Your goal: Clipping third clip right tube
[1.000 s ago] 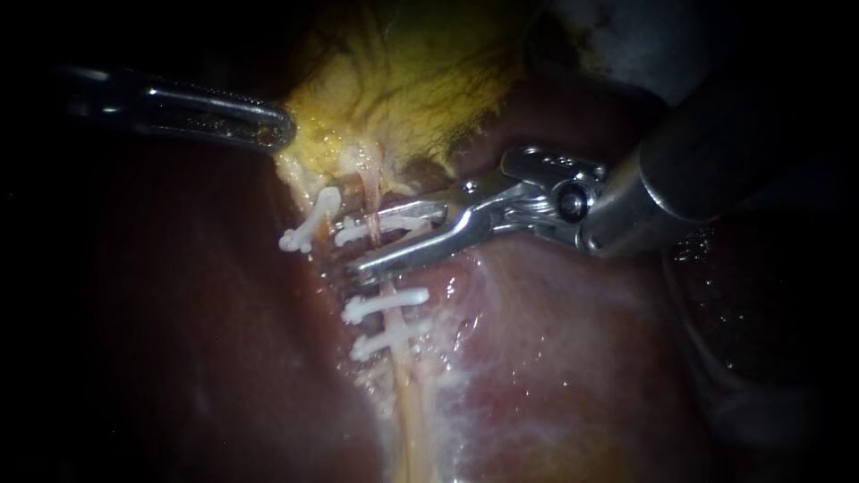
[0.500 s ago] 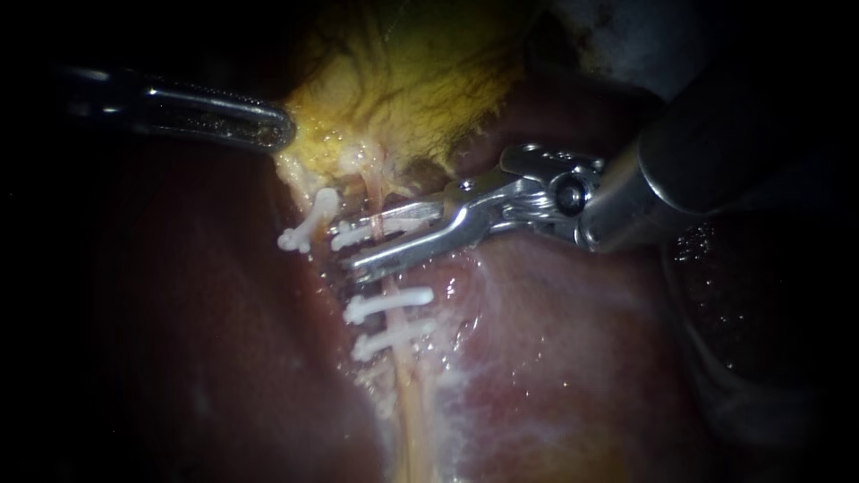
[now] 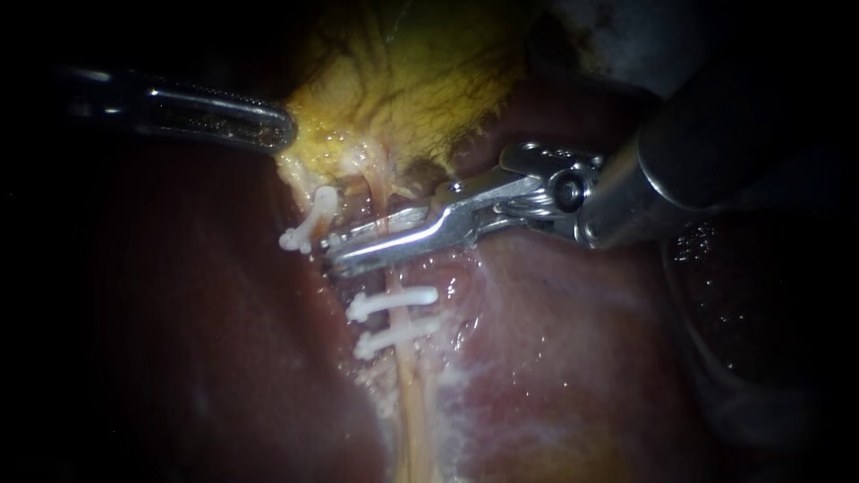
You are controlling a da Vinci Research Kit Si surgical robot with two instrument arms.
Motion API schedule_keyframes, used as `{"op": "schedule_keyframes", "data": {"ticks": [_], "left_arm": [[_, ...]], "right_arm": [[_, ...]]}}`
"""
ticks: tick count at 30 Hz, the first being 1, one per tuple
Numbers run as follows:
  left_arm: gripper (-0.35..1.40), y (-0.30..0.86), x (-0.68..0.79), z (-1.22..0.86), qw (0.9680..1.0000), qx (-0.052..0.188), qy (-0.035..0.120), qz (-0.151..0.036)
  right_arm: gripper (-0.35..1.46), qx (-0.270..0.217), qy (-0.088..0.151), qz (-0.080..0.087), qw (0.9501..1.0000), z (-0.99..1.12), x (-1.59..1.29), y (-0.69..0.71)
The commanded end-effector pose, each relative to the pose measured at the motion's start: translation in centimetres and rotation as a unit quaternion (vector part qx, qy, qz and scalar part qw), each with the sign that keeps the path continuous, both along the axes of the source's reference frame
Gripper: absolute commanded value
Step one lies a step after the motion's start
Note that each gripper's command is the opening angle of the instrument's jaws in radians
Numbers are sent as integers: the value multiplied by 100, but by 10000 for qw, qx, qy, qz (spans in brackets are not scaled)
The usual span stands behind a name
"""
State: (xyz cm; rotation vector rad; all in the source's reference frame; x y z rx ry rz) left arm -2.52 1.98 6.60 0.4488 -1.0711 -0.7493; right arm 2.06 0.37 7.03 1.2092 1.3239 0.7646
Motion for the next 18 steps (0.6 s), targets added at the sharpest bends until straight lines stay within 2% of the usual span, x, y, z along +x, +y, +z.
{"op": "schedule_keyframes", "data": {"ticks": [1,18], "left_arm": [[-35,0,0,0,10000,3,-3,4],[-35,0,0,0,10000,2,-4,6]], "right_arm": [[-32,28,-17,9,10000,1,0,0],[-35,128,-77,3,9999,7,-1,3]]}}
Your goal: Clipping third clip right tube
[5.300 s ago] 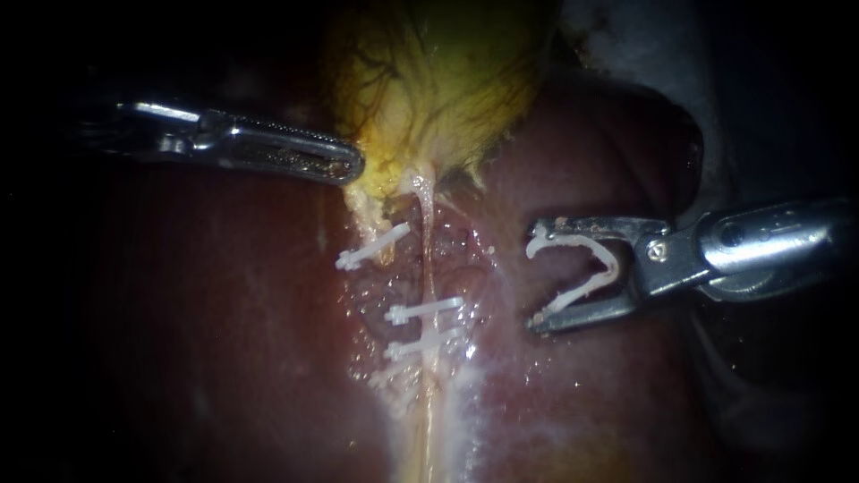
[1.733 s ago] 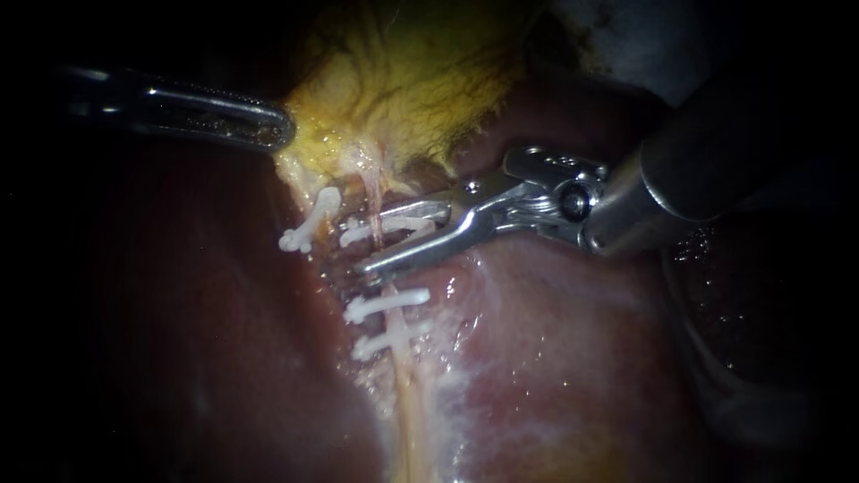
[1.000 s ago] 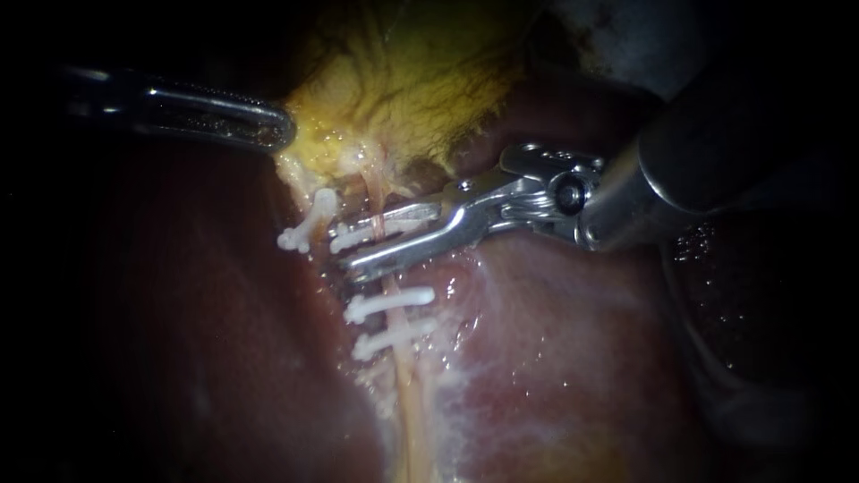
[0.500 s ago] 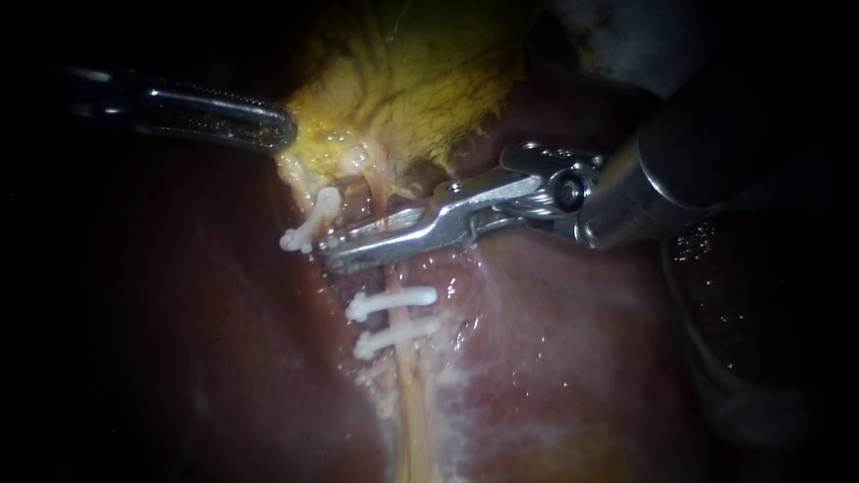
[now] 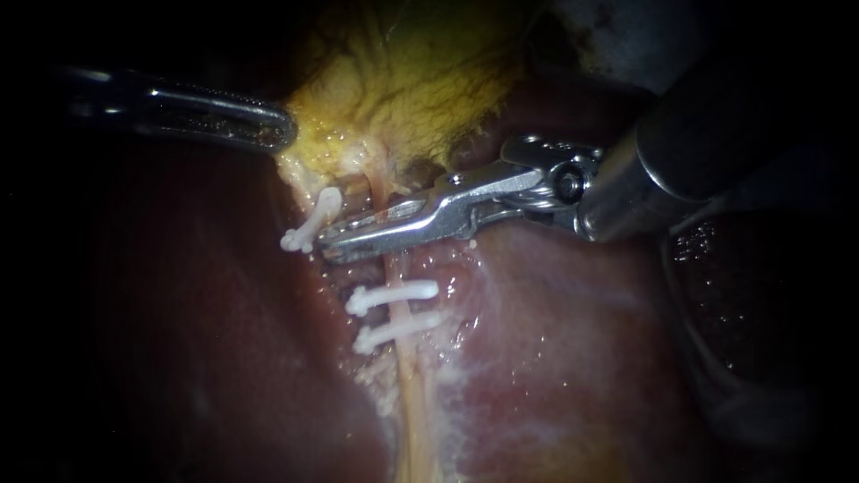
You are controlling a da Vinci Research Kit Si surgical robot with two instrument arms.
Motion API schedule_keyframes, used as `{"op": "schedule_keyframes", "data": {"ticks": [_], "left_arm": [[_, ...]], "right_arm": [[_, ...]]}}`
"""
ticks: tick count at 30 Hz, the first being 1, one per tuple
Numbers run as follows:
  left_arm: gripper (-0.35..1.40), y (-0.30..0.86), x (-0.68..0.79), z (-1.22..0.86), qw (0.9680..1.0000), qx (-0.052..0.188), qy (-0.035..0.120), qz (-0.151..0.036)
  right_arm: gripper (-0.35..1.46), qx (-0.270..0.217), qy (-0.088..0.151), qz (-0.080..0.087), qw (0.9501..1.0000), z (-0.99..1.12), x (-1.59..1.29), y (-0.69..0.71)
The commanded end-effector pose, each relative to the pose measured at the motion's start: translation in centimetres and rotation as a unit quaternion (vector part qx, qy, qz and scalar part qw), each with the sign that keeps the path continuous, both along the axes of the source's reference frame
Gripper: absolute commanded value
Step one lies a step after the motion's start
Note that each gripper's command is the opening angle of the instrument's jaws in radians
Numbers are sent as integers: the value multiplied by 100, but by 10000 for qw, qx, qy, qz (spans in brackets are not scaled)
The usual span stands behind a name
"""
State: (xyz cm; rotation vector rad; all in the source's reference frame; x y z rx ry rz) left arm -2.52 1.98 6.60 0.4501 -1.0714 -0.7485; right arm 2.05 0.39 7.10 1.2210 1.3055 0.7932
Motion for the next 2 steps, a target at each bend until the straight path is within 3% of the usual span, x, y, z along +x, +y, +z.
{"op": "schedule_keyframes", "data": {"ticks": [1,2], "left_arm": [[-35,0,0,1,10000,0,0,1],[-35,1,0,1,10000,0,-1,1]], "right_arm": [[-35,-3,2,-4,10000,0,0,0],[-35,-4,2,-4,10000,1,0,0]]}}
